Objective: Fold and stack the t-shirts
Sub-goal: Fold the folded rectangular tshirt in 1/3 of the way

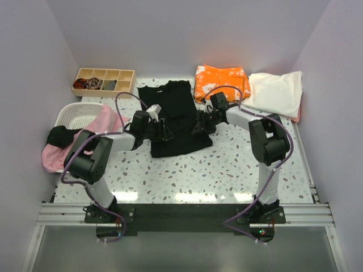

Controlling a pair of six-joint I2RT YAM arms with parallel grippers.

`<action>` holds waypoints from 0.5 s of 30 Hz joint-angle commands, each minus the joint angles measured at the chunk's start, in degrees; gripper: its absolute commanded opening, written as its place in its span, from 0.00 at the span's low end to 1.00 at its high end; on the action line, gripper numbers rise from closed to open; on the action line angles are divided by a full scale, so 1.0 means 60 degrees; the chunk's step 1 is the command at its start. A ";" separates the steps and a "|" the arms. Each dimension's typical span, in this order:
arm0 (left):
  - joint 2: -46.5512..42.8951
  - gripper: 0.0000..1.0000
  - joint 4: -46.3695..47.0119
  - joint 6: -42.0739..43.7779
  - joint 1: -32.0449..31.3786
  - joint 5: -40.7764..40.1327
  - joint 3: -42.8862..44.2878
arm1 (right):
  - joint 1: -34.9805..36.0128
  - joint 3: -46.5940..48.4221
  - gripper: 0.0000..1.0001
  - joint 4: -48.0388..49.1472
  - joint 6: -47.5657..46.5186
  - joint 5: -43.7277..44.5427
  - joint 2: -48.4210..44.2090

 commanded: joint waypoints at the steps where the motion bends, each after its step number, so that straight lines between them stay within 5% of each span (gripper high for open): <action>1: -0.0177 0.54 0.0000 0.0521 0.0027 -0.1283 0.0429 | -0.0013 -0.0458 0.53 -0.0557 0.0129 0.0657 0.0137; 15: -0.0807 0.55 -0.0793 0.1355 0.0042 -0.3572 0.0122 | 0.0090 -0.1996 0.53 -0.1146 0.0101 0.1832 -0.0594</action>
